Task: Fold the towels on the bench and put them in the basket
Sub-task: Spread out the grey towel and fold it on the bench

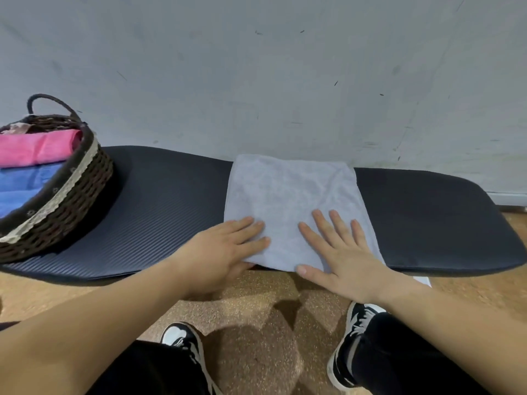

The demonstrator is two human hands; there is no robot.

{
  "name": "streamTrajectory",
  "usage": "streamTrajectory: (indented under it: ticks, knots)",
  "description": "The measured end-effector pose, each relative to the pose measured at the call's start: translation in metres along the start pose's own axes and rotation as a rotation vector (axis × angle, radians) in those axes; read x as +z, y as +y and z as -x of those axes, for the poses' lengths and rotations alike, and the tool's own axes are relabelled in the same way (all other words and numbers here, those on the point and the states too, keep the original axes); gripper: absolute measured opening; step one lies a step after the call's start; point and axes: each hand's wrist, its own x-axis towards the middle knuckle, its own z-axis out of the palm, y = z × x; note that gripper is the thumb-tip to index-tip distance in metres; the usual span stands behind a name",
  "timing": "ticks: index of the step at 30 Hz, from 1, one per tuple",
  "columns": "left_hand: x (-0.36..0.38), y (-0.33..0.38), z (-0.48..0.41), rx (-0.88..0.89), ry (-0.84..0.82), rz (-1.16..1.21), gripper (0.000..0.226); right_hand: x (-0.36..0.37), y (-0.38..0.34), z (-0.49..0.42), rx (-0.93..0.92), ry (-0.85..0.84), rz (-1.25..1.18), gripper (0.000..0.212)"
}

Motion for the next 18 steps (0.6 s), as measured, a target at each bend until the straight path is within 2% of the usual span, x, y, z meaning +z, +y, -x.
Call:
streamTrajectory:
  ticks: [2,5,7,10,13,18]
  knots:
    - [-0.014,0.000,0.002,-0.073,-0.004,0.124,0.062,-0.001,0.006,0.006,-0.076,0.005,0.028,0.090]
    - [-0.033,-0.001,0.008,-0.213,-0.031,0.266,0.052,-0.005,0.025,0.009,-0.139,0.101,-0.007,0.077]
    - [-0.041,-0.005,0.012,-0.269,-0.025,0.283,0.039,-0.014,0.037,0.012,-0.102,0.135,-0.208,0.063]
    - [-0.051,-0.010,0.017,-0.327,-0.064,0.350,0.032,-0.037,0.049,0.022,0.017,0.082,-0.607,0.040]
    - [-0.066,-0.010,0.016,-0.316,-0.164,0.487,0.019,-0.061,0.058,0.033,0.077,0.002,-0.731,0.016]
    - [-0.086,-0.015,0.016,-0.347,-0.262,0.770,0.021,-0.075,0.070,0.037,0.127,-0.137,-1.060,0.008]
